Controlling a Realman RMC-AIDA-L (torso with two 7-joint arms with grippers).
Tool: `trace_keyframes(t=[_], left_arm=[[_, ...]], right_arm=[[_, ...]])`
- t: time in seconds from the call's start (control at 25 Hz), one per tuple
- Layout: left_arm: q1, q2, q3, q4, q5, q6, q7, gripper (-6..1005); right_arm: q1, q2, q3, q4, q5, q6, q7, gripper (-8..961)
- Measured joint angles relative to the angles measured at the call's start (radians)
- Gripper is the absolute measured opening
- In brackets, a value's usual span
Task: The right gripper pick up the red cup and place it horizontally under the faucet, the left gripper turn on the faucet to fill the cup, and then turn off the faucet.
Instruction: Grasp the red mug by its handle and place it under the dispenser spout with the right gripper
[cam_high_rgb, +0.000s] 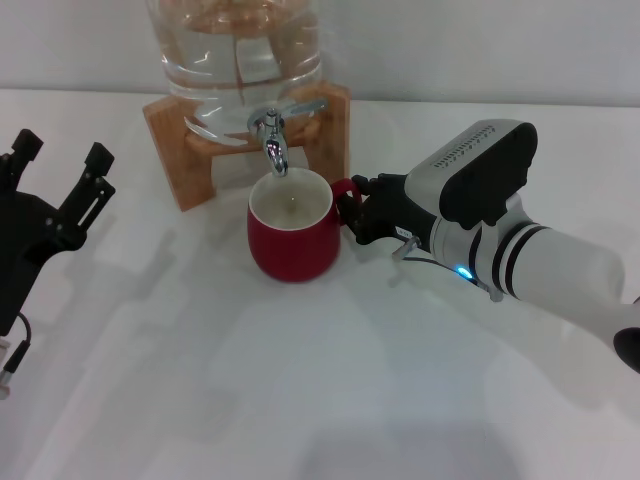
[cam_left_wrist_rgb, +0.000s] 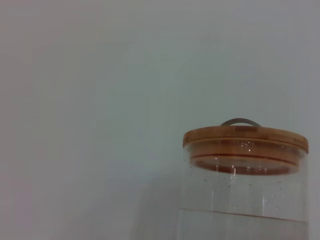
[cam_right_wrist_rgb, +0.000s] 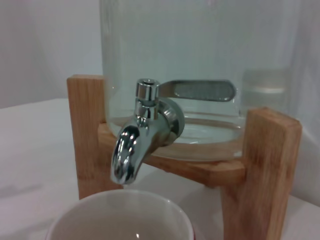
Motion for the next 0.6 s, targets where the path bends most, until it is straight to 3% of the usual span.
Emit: trace_keyframes(t=[0.6], left_arm=[[0.0,0.002,0.0,0.0,0.0,0.0,-0.001,875]], right_arm=[[-0.023,0.0,0.006,-0.002,-0.001,-0.007,-0.002,261]])
